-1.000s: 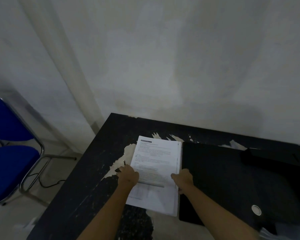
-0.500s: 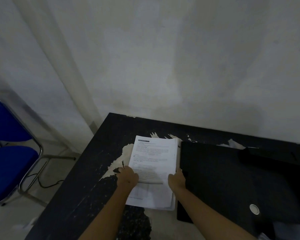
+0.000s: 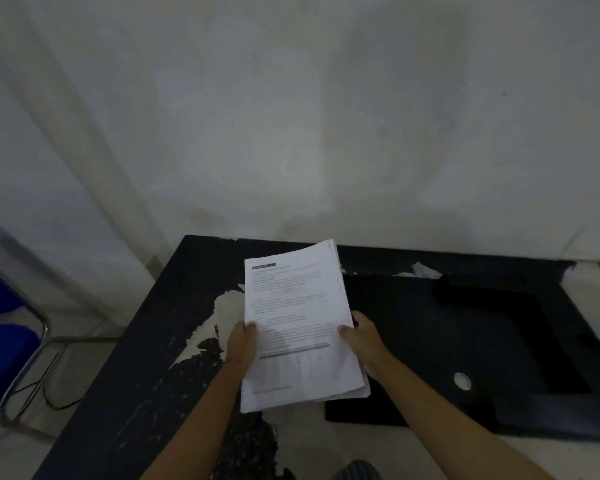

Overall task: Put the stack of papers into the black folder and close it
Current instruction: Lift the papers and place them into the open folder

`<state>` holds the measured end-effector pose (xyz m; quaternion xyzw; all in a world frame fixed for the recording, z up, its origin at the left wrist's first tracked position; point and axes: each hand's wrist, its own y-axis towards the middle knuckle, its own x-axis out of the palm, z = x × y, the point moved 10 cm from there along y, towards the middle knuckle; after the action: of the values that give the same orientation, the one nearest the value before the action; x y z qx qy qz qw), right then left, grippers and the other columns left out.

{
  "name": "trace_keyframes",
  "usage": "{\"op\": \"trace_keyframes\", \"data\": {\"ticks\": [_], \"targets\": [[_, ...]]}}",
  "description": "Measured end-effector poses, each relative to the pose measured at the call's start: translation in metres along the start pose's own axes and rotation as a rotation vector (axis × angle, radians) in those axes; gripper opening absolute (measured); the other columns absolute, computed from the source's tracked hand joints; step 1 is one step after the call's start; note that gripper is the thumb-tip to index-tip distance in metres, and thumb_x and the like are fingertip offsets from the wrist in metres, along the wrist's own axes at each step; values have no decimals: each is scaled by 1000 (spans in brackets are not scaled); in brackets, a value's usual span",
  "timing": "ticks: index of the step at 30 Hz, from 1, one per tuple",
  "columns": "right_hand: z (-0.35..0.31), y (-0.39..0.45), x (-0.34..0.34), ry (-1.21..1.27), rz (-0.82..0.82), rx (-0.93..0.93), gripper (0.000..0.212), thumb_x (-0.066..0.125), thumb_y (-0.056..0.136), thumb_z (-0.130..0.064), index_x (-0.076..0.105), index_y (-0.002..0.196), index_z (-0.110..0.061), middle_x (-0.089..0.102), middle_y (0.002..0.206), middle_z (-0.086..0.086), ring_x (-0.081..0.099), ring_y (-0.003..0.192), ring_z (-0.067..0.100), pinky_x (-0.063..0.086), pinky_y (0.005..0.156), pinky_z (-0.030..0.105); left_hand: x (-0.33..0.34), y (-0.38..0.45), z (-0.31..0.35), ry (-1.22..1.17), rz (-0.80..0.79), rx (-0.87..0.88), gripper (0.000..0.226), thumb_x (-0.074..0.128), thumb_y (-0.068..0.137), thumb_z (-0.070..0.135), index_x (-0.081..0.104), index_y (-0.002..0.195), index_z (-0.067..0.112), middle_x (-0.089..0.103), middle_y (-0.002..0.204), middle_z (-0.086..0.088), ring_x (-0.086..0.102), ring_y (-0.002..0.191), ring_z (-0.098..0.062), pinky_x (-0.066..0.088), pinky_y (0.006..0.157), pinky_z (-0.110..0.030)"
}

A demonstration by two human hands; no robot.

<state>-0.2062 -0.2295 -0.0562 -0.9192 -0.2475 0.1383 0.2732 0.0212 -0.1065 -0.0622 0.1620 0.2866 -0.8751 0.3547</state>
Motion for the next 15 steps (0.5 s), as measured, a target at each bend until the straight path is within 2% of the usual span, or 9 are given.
{"op": "trace_keyframes", "data": {"ticks": [3,7,10,12,13,14,15], "targets": [[11,-7,-27,6,48,-2,39,45,95,-2,45,134,-8,54,133,14,56,115,27,49,97,43,22,-13,17,-28,-21,95,35,31,101,11,52,113,-14,53,98,-13,48,87,-21,40,78,-30],[29,-15,-63,-20,112,18,38,45,93,1,45,131,-1,55,128,18,57,112,30,50,91,38,54,-28,33,-27,-13,163,31,33,101,10,54,112,-10,56,102,-17,49,89,-21,41,78,-31],[37,-21,-94,-53,149,15,35,46,91,1,49,126,2,57,125,20,55,97,22,49,81,32,79,-35,42,-10,6,166,25,35,100,10,57,97,-1,58,107,-22,48,89,-21,43,82,-32],[39,-23,-120,-67,207,11,31,47,91,1,54,121,4,60,121,22,55,92,20,52,77,35,92,-36,46,14,29,149,30,36,100,9,52,74,10,59,106,-22,47,89,-20,45,88,-35],[42,-24,-134,-56,237,27,31,48,91,0,56,121,3,61,119,22,57,92,22,53,79,39,101,-37,48,32,30,143,32,36,99,9,49,70,14,60,109,-24,49,90,-22,45,89,-38],[47,-25,-148,-30,263,54,33,50,91,-1,54,123,0,62,117,20,59,93,24,55,78,41,109,-38,49,54,25,131,29,36,99,9,55,76,10,60,114,-26,53,94,-27,46,91,-40],[51,-27,-164,1,288,79,35,51,91,-3,53,126,-3,62,111,17,60,93,26,55,74,39,117,-39,49,74,21,120,27,36,99,8,60,91,-1,59,119,-28,56,101,-32,45,94,-42]]}}
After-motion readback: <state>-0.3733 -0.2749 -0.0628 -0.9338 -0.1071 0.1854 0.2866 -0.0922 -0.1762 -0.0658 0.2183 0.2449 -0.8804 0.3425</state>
